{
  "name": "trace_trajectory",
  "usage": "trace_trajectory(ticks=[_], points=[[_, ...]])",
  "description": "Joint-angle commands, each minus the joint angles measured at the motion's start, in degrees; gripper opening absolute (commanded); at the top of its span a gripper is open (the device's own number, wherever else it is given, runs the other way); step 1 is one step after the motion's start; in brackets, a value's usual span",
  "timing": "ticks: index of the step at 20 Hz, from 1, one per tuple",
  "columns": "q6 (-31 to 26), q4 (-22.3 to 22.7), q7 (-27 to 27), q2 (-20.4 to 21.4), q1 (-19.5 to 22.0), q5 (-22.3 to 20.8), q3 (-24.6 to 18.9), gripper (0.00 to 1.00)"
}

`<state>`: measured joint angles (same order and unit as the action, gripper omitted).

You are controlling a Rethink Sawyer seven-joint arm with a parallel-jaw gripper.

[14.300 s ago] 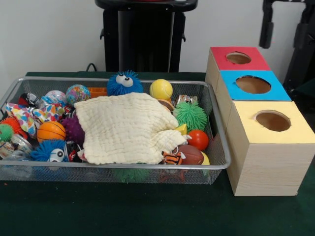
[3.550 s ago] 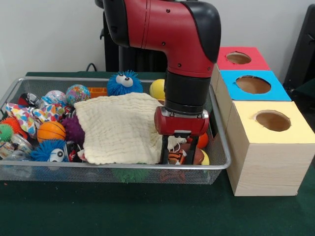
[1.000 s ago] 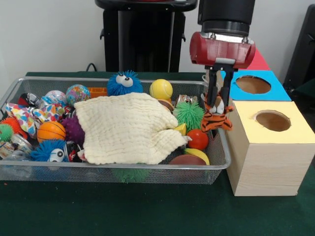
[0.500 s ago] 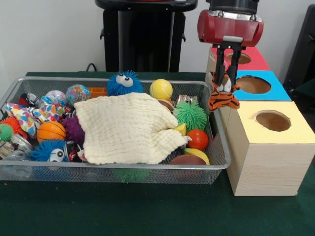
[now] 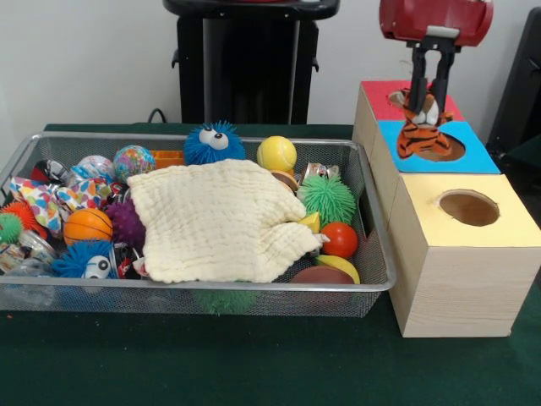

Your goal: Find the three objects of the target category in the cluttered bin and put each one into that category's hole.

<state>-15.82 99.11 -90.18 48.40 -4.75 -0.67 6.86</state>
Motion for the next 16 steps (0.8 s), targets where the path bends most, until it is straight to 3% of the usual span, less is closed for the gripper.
trace_trajectory(ticks=[1,16], points=[[-5.1,7.4,-15.7,-1.2,-2.2,2.7,2.0,0.00],[-3.3,8.1,-13.4,-2.4,-1.4,5.0,1.8,0.00]])
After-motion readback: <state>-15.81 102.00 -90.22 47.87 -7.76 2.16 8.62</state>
